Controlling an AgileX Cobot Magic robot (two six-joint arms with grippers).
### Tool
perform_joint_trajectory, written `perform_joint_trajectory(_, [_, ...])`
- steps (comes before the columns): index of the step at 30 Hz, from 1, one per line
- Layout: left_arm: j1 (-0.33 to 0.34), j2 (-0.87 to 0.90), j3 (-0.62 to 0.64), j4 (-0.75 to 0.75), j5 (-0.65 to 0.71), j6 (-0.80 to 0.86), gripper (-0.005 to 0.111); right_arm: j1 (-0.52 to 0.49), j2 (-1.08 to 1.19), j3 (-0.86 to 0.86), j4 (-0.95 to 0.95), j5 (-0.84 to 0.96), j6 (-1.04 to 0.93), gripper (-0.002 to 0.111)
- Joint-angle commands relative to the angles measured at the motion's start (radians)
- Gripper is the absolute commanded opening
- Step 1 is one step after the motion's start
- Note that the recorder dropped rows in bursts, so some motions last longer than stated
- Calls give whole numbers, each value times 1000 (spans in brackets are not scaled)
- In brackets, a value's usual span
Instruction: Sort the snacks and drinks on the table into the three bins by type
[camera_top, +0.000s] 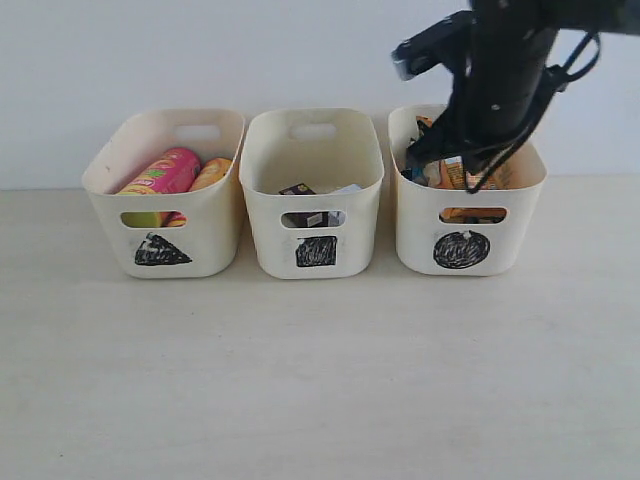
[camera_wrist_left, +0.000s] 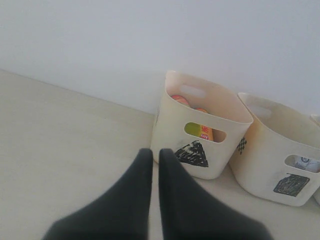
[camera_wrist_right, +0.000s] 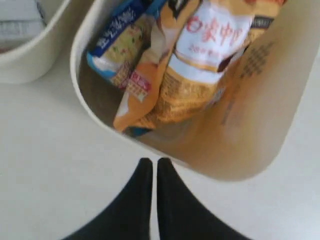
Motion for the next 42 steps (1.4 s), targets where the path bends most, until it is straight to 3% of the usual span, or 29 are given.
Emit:
perform_joint_trajectory(1, [6, -4, 4, -8, -15, 14, 4, -112, -69, -5, 237, 72, -137, 0])
perform_joint_trajectory(5, [6, -4, 4, -8, -15, 14, 4, -204, -142, 36, 409, 67, -231, 0])
perform_joint_trajectory(7, [6, -4, 4, -8, -15, 14, 4, -270, -232, 149, 460, -36, -255, 0])
perform_joint_trajectory(18, [6, -4, 4, -8, -15, 14, 4, -492, -568, 606, 465, -447, -237, 0])
perform_joint_trajectory(29, [6, -4, 4, -8, -11, 29, 4, -505, -889, 930, 495, -719, -161, 0])
perform_joint_trajectory(35, [6, -4, 4, -8, -9, 29, 4, -505, -1050, 1089, 603, -835, -155, 0])
perform_joint_trajectory(42, [6, -4, 4, -8, -5, 29, 4, -503, -1214, 1202, 680, -876, -155, 0])
